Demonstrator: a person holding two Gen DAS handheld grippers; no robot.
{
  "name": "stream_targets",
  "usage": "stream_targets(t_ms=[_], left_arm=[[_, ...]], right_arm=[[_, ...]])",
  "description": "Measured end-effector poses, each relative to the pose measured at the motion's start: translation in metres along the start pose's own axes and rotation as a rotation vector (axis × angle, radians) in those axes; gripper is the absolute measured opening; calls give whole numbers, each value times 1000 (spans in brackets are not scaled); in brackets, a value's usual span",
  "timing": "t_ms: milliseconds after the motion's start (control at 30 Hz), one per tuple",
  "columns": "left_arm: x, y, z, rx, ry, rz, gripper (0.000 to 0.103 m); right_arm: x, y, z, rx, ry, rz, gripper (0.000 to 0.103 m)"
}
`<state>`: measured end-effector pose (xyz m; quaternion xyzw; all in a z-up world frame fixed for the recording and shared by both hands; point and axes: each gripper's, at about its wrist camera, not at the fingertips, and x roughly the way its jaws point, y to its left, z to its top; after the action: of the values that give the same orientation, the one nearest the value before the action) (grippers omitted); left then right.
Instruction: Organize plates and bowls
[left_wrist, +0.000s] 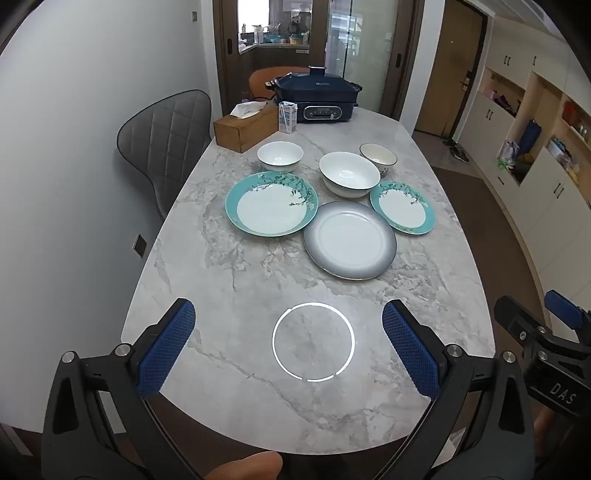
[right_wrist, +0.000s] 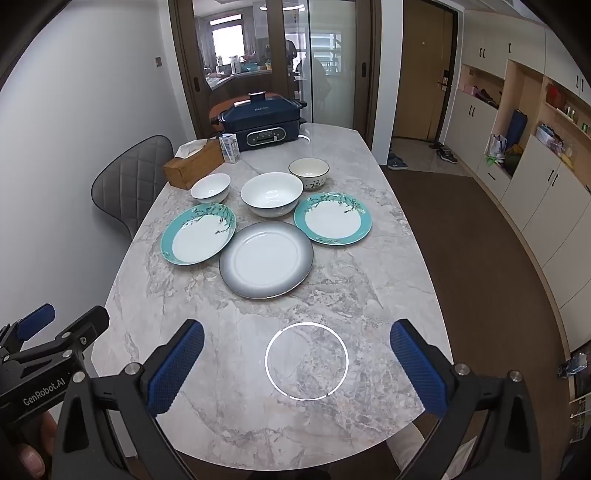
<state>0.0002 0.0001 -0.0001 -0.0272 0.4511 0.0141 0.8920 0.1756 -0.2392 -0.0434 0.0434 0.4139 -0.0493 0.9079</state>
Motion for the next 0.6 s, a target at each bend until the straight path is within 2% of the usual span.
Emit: stream_targets(t_ms=[600], left_arm=[[0, 0, 0, 3, 2, 3, 102]], right_arm=[[2, 1, -1, -3, 2, -4, 103]])
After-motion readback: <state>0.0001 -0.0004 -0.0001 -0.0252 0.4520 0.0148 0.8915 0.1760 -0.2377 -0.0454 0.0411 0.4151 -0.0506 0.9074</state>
